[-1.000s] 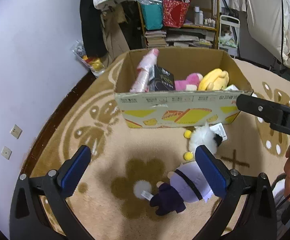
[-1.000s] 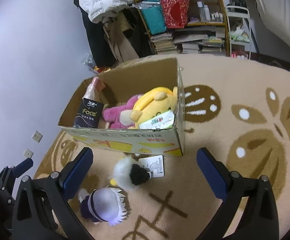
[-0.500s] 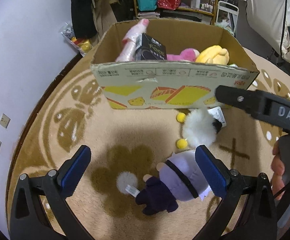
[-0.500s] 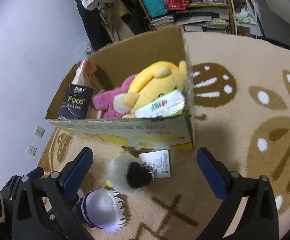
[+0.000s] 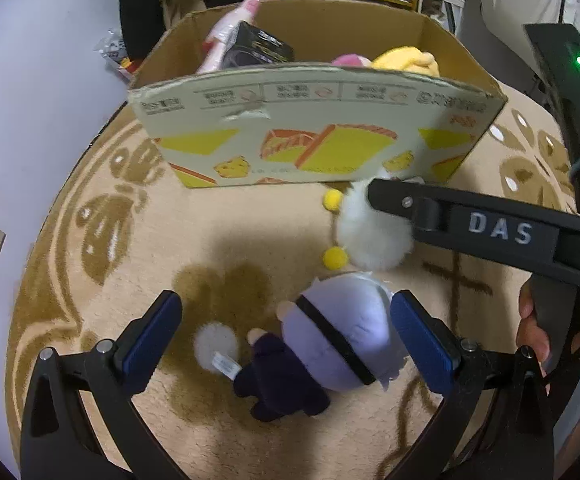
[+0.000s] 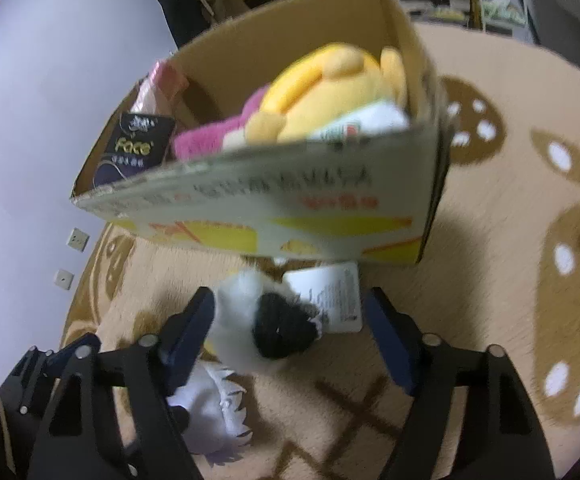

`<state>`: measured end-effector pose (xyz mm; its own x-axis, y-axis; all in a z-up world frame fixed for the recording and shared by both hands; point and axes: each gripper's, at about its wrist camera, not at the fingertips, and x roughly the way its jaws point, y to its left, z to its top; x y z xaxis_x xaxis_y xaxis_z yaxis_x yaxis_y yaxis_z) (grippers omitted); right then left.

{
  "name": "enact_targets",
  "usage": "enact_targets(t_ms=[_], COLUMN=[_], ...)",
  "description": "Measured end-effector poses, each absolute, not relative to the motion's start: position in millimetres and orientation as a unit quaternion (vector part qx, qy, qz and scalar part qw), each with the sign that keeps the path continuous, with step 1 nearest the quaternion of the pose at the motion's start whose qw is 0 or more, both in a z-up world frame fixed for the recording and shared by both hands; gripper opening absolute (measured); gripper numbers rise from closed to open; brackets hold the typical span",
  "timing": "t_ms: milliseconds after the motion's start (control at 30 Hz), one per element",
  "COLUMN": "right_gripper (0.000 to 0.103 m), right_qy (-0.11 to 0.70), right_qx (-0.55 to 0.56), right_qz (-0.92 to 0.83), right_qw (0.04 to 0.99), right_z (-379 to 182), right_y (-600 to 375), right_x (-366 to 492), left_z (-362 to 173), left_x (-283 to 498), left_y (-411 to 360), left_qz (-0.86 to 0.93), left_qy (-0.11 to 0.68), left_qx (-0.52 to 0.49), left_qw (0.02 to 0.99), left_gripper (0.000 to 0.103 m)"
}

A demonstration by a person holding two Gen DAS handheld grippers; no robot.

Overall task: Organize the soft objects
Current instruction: 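Grasp the lavender doll with the left tool while the right tool grasps the fluffy keychain plush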

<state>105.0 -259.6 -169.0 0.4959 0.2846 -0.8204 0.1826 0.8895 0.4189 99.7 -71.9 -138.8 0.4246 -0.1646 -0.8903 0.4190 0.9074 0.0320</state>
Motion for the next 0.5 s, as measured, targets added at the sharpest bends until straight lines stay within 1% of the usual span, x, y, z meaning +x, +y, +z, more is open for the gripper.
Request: enact_targets(t_ms=[67, 100, 167, 200, 500], right_gripper=[0.065, 0.063, 0.050, 0.047, 0.044], right_qy=[0.515, 0.519, 0.520, 0.521, 0.516], right_qx=[0.233, 0.227, 0.224, 0.225, 0.215], right_qz=[0.038, 0.039, 0.050, 0.053, 0.045], right_qw=[0.824, 0.823, 0.823, 0.822, 0.828], right_z=[-175.2, -176.4, -176.7, -176.9, -174.4], right_y=[-256.2, -253.8, -250.1, -248.3, -245.9], right_x=[106.2, 106.3, 106.9, 107.0, 104.1], left_z=[-143.1, -146.1, -150.7, -153.7, -163.0], left_x=[98.8, 98.3, 97.8, 98.1, 100.1], left_y=[-74.7, -76.4, -78.4, -78.8, -76.7], left_qz=[-0.180, -0.182, -0.187, -0.192, -0.205], left_qy=[0.514, 0.519, 0.528, 0.536, 0.569], left_qx=[0.127, 0.129, 0.129, 0.126, 0.099], left_qw=[0.829, 0.825, 0.818, 0.812, 0.790], left_gripper=[0.103, 0.103, 0.103, 0.103, 0.103])
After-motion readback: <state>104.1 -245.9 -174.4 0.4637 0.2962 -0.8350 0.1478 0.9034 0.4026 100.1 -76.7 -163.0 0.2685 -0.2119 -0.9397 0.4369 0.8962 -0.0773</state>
